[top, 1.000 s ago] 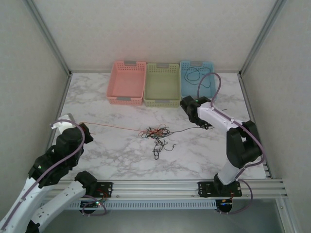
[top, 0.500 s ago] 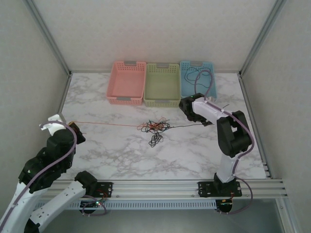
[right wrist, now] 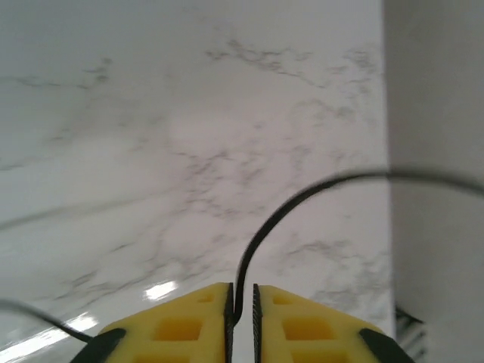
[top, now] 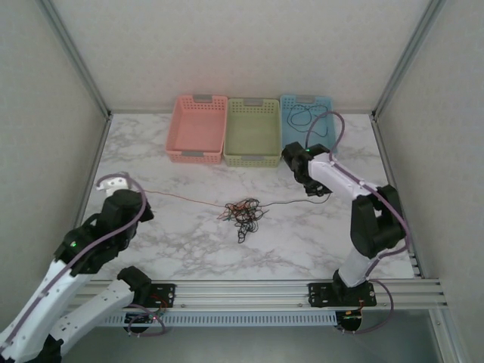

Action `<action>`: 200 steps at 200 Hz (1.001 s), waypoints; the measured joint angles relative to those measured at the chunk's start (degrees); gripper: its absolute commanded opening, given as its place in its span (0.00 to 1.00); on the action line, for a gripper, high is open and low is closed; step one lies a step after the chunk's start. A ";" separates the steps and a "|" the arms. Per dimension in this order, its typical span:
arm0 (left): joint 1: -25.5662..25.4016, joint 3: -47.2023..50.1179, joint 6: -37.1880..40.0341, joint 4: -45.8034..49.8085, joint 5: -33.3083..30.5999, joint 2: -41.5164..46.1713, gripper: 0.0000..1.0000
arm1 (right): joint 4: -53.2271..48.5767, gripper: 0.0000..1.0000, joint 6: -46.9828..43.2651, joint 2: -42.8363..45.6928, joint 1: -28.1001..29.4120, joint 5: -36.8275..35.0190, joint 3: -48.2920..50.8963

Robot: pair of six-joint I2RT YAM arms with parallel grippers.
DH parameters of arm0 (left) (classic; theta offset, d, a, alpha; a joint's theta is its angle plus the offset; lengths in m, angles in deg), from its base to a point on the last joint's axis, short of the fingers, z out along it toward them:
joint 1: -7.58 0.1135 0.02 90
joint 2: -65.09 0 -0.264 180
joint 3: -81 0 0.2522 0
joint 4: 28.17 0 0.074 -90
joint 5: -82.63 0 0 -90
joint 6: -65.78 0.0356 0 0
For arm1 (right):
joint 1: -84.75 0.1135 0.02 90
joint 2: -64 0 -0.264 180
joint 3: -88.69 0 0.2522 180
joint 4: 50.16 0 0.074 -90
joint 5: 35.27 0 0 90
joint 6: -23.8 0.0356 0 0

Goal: Untangle the cables

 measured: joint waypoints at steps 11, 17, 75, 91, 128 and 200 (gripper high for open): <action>0.00 1.36 -0.44 -1.09 1.18 -1.31 0.00 | 1.31 0.49 -0.52 1.51 -0.04 3.74 0.02; 0.00 1.88 -0.59 -1.55 1.57 -1.81 0.00 | 1.88 0.50 -0.57 2.25 -0.04 5.55 0.04; 0.00 5.07 -1.29 -5.68 2.82 -3.39 0.00 | 10.58 0.46 0.22 10.47 0.55 28.96 3.37; 0.00 5.66 -1.49 -6.03 2.86 -3.39 0.00 | 15.02 0.47 1.53 10.88 3.08 35.15 6.32; 0.00 5.86 -1.49 -6.67 2.86 -3.39 0.00 | 22.84 0.47 2.86 5.95 11.82 44.13 10.40; 0.00 5.86 -1.49 -7.30 2.91 -3.39 0.00 | 28.00 0.39 2.58 -4.28 13.60 48.96 12.98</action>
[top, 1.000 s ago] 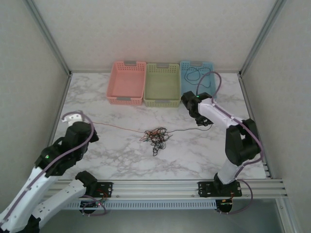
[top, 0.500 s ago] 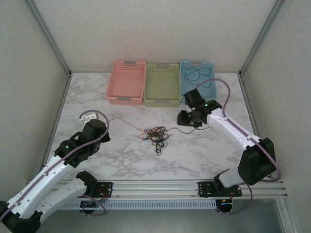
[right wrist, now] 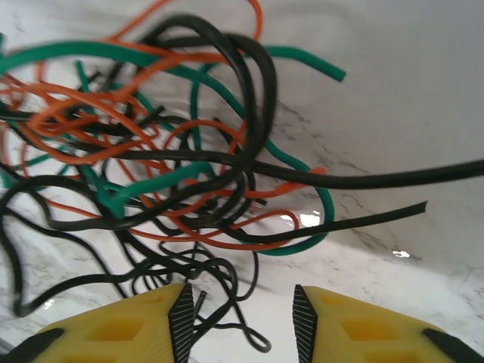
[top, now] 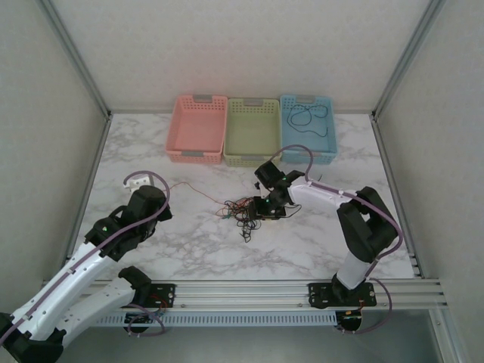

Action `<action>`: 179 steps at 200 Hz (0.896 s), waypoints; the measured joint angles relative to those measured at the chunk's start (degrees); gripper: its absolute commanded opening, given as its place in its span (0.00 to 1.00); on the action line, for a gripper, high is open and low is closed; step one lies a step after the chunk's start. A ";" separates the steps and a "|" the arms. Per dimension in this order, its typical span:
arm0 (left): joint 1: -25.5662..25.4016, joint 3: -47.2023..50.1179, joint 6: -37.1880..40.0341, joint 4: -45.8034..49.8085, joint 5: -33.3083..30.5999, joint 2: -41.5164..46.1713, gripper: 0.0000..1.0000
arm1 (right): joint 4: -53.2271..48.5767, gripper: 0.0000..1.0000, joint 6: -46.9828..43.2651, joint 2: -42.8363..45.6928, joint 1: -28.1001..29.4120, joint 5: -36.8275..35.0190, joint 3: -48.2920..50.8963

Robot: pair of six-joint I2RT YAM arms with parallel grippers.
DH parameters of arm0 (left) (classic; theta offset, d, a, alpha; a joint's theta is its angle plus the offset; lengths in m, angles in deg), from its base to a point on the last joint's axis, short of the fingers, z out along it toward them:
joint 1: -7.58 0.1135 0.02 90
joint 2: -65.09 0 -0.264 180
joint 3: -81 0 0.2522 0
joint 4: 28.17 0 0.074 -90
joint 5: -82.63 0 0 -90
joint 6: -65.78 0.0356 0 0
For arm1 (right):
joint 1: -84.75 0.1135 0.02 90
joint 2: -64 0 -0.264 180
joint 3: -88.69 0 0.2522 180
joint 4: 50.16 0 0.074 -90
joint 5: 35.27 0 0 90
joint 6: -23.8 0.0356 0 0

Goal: Untangle the cables

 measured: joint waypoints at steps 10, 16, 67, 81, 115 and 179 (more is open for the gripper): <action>0.00 0.00 0.00 0.00 0.00 0.00 0.00 | 0.11 0.35 -0.07 -0.33 0.04 0.02 0.24; 0.00 0.00 0.00 0.00 0.00 0.00 0.00 | 0.15 0.33 -0.09 -0.50 0.04 0.04 0.31; 0.00 0.28 0.00 -0.02 0.20 0.00 0.00 | 0.35 0.13 -0.44 -1.16 0.09 -0.02 0.35; 0.00 0.44 0.00 -0.02 0.20 0.00 0.00 | 0.22 0.06 -0.66 -1.11 0.11 -0.11 0.37; 0.00 0.66 -0.20 0.00 0.15 0.02 0.00 | -1.03 0.00 -1.33 1.55 0.11 -1.79 0.39; 0.00 0.66 -0.92 0.98 -2.32 2.73 0.00 | -7.48 0.00 -2.93 11.26 0.00 -8.35 -0.94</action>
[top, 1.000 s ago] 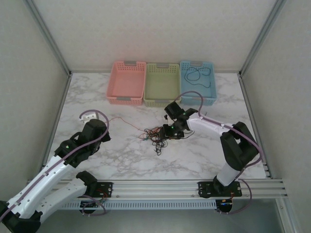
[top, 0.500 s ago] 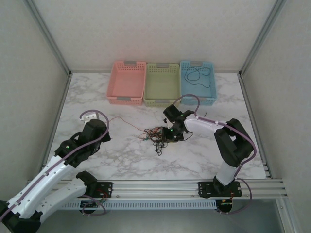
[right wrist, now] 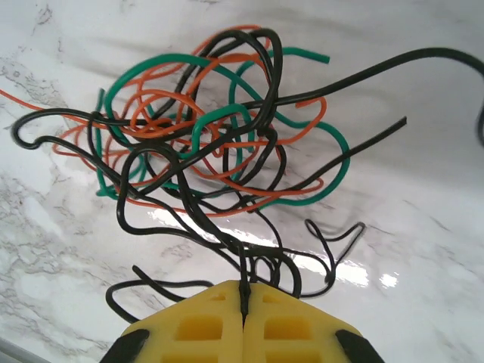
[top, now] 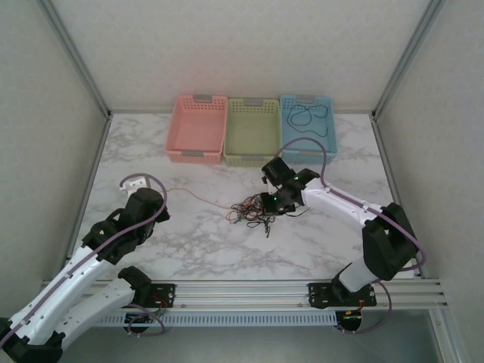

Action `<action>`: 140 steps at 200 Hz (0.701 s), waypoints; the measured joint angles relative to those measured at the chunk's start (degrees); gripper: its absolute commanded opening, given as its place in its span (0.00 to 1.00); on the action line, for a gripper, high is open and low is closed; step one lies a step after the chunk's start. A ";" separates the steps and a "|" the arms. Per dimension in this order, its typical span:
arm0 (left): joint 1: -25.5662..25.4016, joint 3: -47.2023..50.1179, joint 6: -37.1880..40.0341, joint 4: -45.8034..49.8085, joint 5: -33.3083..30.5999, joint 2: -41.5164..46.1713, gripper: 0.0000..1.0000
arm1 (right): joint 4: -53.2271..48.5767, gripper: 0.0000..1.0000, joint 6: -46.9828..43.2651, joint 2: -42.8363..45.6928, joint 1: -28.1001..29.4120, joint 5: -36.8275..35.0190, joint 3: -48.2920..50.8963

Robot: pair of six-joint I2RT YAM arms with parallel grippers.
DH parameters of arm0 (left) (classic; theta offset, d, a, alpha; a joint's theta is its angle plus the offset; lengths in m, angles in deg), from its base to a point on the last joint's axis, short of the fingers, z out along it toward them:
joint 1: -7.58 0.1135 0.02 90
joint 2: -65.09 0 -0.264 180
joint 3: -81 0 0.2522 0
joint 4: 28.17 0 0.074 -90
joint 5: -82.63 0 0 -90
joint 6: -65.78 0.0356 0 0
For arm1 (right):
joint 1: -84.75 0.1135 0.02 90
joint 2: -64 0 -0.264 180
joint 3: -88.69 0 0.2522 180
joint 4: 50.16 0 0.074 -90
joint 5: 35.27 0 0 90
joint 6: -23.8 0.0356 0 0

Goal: Untangle the cables

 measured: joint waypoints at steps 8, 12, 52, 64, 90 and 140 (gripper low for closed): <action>0.04 0.00 -0.20 0.39 -0.72 1.09 0.00 | -1.07 0.00 -0.17 1.25 -0.17 -0.85 -0.20; 0.04 0.00 -0.35 0.61 -1.16 1.84 0.00 | -1.55 0.00 -0.24 1.88 -0.26 -1.22 -0.28; 0.11 -0.66 -1.20 2.84 -4.68 6.56 0.00 | -5.35 0.00 -1.64 10.03 -4.57 -4.04 -1.05; 0.15 -1.20 -1.27 3.65 -5.35 6.73 0.00 | -6.29 0.00 -1.92 12.13 -6.56 -4.79 -1.29; 0.15 -2.75 -1.38 5.51 -6.45 7.65 0.00 | -7.93 0.00 -2.29 14.27 -11.32 -6.95 -1.38; 0.15 -7.89 -0.76 8.46 -7.87 9.09 0.00 | -12.33 0.00 -1.16 11.96 -17.77 -15.87 -1.31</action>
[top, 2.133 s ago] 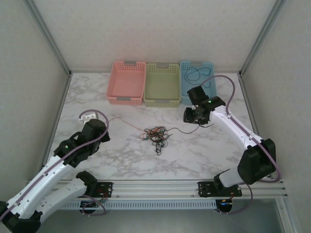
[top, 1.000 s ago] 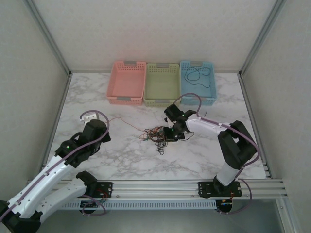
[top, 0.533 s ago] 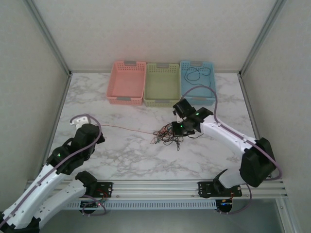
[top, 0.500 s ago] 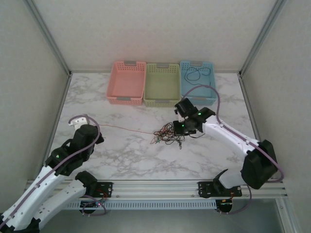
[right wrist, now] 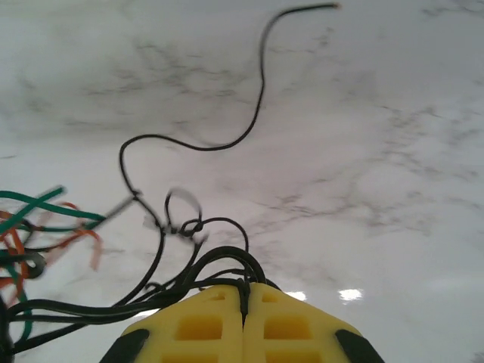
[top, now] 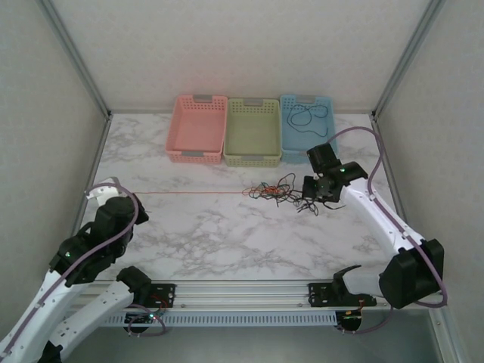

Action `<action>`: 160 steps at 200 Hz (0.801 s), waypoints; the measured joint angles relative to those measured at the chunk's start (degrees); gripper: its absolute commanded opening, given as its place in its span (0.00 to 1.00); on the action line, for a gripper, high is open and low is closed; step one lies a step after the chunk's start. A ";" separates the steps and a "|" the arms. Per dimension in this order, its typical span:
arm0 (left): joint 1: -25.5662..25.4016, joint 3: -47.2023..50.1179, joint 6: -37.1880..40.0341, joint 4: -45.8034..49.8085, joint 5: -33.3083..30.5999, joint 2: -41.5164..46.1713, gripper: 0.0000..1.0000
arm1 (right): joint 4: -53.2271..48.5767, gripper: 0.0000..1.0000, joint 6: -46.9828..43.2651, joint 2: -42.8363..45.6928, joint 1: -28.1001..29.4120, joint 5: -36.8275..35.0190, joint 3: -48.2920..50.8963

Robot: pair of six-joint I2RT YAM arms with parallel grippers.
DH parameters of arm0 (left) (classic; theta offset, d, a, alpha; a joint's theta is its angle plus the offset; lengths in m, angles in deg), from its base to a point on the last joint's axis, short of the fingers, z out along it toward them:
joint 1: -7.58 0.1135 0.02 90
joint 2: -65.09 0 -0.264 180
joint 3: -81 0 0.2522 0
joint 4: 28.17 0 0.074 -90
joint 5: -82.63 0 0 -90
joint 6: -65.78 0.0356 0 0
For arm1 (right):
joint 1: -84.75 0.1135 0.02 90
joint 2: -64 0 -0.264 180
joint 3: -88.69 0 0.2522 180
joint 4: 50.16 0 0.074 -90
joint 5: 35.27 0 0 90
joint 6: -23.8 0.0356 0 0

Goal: Untangle the cables

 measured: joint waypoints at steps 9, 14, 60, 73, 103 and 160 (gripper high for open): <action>0.00 -0.52 0.07 0.44 -0.31 0.24 0.00 | -0.83 0.00 0.28 -1.03 -0.15 -1.95 0.02; 0.00 -0.87 0.22 0.87 -0.52 0.33 0.00 | -1.20 0.00 0.55 -1.55 -0.15 -3.04 0.04; 0.00 -5.01 2.01 4.15 -2.97 0.42 0.00 | -3.93 0.00 2.91 -5.27 -0.70 -11.50 0.04; 0.00 -6.82 2.86 5.29 -4.44 0.68 0.00 | -4.46 0.00 3.52 -6.34 -0.85 -13.25 0.04; 0.00 -11.26 4.87 7.87 -8.39 1.86 0.00 | -4.52 0.00 4.59 -9.29 -0.96 -15.32 0.07; 0.00 -17.07 8.26 10.91 -15.39 2.99 0.00 | -4.33 0.00 5.86 -15.08 -1.66 -17.64 0.07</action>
